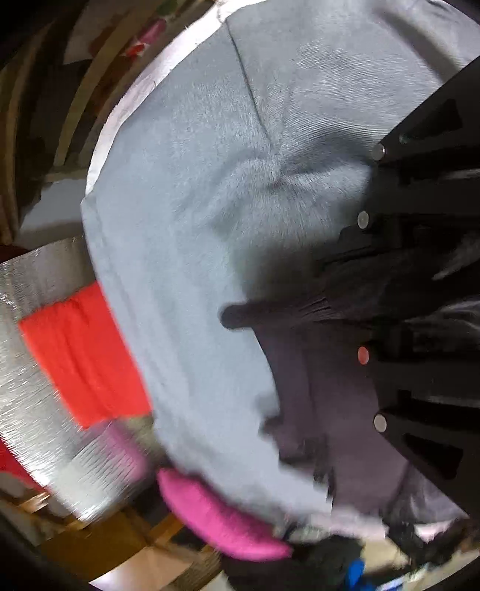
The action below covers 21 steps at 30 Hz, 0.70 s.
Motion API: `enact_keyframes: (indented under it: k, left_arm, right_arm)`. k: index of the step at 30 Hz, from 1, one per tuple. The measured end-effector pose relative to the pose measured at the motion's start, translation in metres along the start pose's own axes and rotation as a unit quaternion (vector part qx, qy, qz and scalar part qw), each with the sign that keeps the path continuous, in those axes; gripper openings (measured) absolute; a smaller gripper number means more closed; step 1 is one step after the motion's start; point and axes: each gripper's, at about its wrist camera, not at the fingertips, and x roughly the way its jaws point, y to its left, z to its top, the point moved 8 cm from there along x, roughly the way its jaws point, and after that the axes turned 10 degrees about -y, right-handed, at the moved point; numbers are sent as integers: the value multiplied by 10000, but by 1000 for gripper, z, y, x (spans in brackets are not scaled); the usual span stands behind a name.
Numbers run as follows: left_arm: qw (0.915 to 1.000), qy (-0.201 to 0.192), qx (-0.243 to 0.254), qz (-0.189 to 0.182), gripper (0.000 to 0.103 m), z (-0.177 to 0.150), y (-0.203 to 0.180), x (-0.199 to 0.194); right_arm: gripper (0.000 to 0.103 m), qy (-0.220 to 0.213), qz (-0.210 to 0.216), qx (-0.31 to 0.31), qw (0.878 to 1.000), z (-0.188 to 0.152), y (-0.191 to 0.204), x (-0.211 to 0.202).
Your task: Fold large clothes
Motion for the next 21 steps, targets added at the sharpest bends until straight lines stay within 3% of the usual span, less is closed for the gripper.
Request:
enact_keyframes:
  k: [1,2,3,6,10,13,15,17,21]
  left_arm:
    - [9999,-124,47,41,86,2,6,-10]
    - [9996,-239,92,134,86,2,14,-21]
    - [9992,-313,128,216,86,2,20,-28]
    - [9979,-380,304,420,86,-7,31,-41]
    - [9990,-172,298,286,87,-27,38,-46]
    - [9989,83,-271,-380,87,-38,47,-51]
    - [9943,32,-620,-866,87,-41,50,-59]
    - [9911,-44,-731,-1108,87,-43,53,-65]
    - [9978,-326,-41,-574,87,-42,45,-70]
  right_arm:
    - [70,-42,132,82,9999,1,1,-10]
    - [80,-152,291,195,9993,2,0,-24]
    - [84,-374,456,310,9978,4,-2,-38]
    - [84,-812,665,347,9939,6,-9,-77]
    - [84,-647,424,446,9960,-10,-33,-95]
    - [84,-382,345,733,9960,-25,-55,-101]
    - [84,-213,412,850,9953,-36,-67,-108]
    - [84,-75,459,867,9951,-50,-78,-116]
    - [84,-13,512,865,9949,-65,-98,-127]
